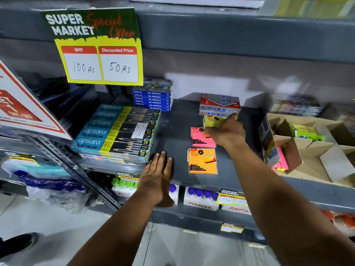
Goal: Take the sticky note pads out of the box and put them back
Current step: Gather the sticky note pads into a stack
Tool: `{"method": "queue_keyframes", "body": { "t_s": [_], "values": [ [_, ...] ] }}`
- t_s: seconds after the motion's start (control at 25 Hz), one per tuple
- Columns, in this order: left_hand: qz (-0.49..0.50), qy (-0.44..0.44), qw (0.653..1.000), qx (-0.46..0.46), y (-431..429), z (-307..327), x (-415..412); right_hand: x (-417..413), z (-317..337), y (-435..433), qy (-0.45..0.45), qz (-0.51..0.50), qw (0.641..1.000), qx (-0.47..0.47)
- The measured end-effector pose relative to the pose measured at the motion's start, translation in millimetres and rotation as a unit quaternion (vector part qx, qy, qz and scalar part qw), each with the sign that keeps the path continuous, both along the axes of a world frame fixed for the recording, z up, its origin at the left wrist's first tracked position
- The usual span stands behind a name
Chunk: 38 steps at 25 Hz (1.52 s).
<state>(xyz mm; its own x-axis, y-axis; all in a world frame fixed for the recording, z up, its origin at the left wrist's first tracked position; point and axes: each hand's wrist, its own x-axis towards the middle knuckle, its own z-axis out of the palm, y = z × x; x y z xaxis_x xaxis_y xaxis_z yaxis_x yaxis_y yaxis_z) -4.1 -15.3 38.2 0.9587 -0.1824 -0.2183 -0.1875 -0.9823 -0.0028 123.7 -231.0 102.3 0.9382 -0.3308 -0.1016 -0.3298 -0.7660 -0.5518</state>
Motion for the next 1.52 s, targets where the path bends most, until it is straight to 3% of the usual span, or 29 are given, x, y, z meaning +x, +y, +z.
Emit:
{"method": "queue_keyframes", "body": {
  "t_s": [0.64, 0.96, 1.32, 1.52],
  "values": [
    [-0.014, 0.014, 1.000, 0.022, 0, 0, 3, -23, -30, 55, 0.059, 0.005, 0.995, -0.083],
    [-0.033, 0.006, 0.999, 0.029, 2, -2, 2, -5, -20, 59, 0.116, 0.000, 0.991, -0.064],
    [-0.022, 0.033, 0.998, 0.048, 1, -2, 6, -24, -2, 49, 0.016, 0.000, 0.999, -0.038],
    [-0.012, 0.031, 0.998, 0.063, -1, -3, 4, -66, -4, 47, 0.012, 0.021, 0.999, -0.042]
  ]
}}
